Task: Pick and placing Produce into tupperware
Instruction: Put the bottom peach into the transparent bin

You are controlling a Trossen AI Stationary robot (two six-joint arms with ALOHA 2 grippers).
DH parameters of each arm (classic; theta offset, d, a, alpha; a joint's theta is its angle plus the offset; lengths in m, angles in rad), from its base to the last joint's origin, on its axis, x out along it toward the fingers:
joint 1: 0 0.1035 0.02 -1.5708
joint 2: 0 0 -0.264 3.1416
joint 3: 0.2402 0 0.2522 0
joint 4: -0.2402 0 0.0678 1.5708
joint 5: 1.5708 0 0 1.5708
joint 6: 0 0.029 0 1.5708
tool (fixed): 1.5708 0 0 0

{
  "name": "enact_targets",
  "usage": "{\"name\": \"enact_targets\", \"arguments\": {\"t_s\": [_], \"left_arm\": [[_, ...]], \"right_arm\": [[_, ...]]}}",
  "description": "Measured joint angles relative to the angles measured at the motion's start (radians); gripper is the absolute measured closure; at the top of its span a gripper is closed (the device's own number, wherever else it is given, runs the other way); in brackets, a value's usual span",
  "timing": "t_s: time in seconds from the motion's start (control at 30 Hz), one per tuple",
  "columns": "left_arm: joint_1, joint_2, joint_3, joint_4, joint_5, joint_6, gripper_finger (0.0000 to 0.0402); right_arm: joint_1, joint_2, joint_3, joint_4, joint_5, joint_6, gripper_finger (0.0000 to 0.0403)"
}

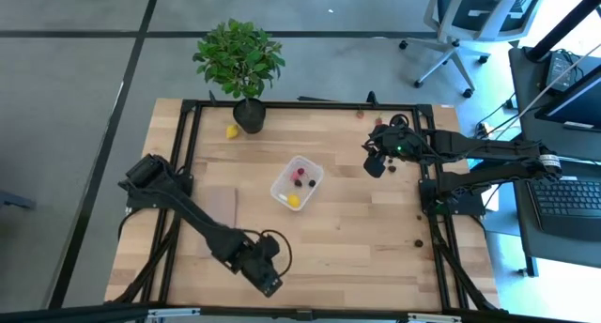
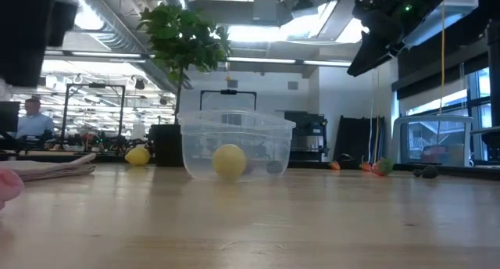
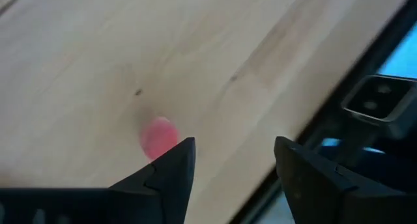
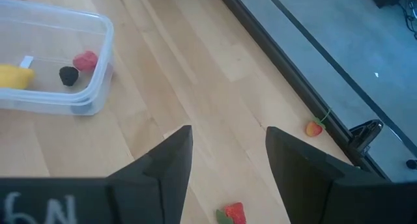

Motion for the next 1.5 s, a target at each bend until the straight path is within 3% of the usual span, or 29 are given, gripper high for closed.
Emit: {"name": "enact_targets", "arguments": {"t_s": [0.37,0.67,0.83,1.03,1.5], "left_arm": [[0.016,0.037,0.001,-0.131,-0.001,-0.021,0.0223],[0.019,0.035,0.001,-0.127,0.02,-0.027,0.0217],[0.028,0.048,0.001,-0.138,0.108,-0.026,0.019],[0.042,0.073,0.0,-0.207,0.105,-0.061,0.0154],[0.05,0.069,0.001,-0.135,0.103,-0.057,0.0156]], "right_arm": [[0.0,0.0,0.0,0.015,-0.001,0.003,0.0205],[0.0,0.0,0.0,0.017,-0.001,0.002,0.0205],[0.0,0.0,0.0,0.018,-0.001,0.002,0.0205],[0.0,0.001,0.0,0.021,-0.002,0.002,0.0205],[0.0,0.001,0.0,0.02,-0.002,0.002,0.0205]]}}
